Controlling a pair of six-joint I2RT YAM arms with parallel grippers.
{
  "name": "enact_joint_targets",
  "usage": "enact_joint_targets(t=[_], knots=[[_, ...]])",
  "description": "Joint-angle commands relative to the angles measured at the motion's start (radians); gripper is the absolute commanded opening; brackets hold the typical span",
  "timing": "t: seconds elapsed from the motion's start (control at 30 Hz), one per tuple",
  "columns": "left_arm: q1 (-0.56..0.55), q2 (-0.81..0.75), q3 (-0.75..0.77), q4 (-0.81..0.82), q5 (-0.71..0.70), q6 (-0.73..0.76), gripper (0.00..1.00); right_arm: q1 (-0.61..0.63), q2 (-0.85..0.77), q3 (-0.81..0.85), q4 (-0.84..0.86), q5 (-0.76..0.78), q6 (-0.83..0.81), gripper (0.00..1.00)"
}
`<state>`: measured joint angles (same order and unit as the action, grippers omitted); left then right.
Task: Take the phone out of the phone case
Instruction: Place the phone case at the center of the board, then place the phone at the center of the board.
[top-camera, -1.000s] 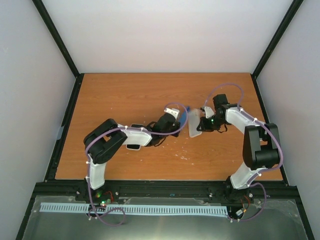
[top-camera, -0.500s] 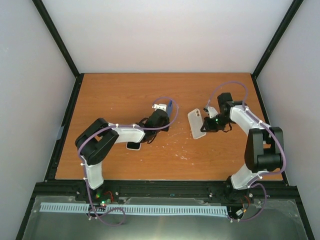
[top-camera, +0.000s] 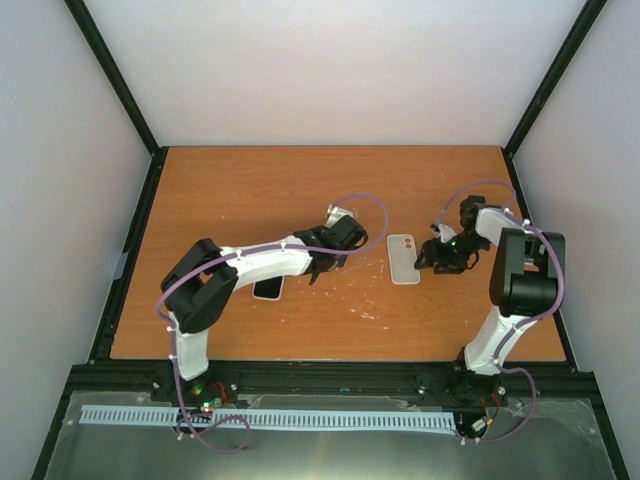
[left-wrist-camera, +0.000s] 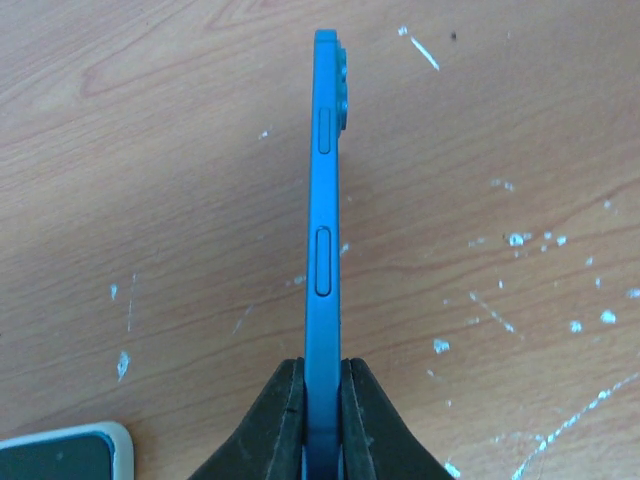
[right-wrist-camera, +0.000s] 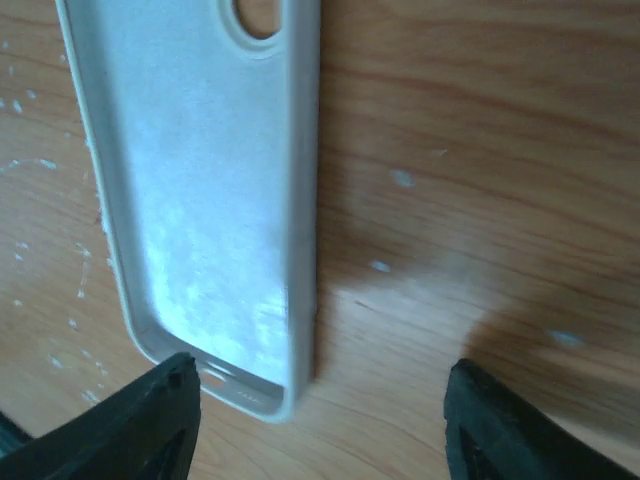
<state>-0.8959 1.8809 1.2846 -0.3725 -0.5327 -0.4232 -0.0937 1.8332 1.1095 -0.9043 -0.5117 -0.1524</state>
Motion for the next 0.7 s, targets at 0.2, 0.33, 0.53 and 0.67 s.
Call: enact_joint_targets(t=[0.2,0.33,0.53,0.67], knots=[[-0.129,0.228,0.242,-0.234,-0.183,0.078,0.00,-0.109,-0.268,0.009,-0.020,0.001,-0.113,0.75],[-0.189,0.358,0.351,-0.293,-0.240,0.073,0.05,-0.136,-0.352,-0.011,-0.005,0.002,-0.121,0.75],[-0.258,0.578,0.556,-0.494,-0.352,-0.066,0.17,-0.145,-0.369,-0.019,-0.005,-0.011,-0.122,0.74],[-0.291,0.635,0.596,-0.542,-0.332,-0.137,0.32,-0.149,-0.364,-0.014,-0.002,-0.029,-0.118,0.74]])
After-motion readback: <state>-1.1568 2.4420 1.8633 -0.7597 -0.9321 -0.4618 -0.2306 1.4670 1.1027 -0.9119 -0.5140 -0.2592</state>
